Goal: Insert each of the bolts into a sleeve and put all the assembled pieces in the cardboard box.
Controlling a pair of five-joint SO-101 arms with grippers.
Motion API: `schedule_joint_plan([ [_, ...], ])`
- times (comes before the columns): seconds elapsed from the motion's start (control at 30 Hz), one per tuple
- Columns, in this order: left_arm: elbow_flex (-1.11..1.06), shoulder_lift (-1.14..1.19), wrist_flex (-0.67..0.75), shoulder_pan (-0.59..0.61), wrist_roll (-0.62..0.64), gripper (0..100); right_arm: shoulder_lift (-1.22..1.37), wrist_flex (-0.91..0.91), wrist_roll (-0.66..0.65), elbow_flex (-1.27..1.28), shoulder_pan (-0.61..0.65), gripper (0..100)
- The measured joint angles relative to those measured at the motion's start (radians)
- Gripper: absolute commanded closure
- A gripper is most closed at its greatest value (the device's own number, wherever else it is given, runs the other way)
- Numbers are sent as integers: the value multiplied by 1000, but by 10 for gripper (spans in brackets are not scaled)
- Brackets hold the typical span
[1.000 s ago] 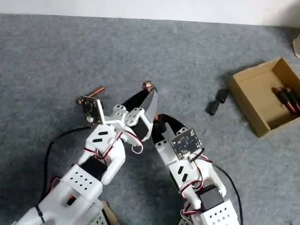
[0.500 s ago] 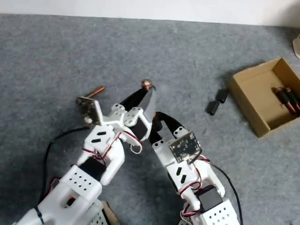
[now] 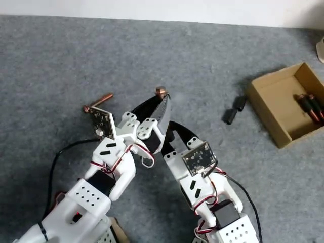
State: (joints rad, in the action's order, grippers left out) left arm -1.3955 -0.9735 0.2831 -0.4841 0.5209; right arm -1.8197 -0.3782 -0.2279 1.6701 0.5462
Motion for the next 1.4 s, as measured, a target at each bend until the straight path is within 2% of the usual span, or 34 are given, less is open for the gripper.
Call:
schedule_joint_plan([
  [0.33, -2, 5, -123, -87, 0, 994, 0, 11, 2, 0, -114, 994],
  [0.7, -25, -11, -163, -95, -6, 987, 0, 11, -2, 2, -124, 994],
  [0.77, -25, -12, -163, -95, -26, 939, 0, 11, -3, 2, -124, 994],
  [0.9, -29, -12, -163, -94, -132, 780, 0, 11, -2, 2, -129, 994],
  [1.0, -48, -9, -167, -92, -129, 702, 2, 11, -2, 2, -147, 994],
  [1.4, -64, -8, -170, -77, -106, 678, 0, 11, -2, 2, -192, 994],
])
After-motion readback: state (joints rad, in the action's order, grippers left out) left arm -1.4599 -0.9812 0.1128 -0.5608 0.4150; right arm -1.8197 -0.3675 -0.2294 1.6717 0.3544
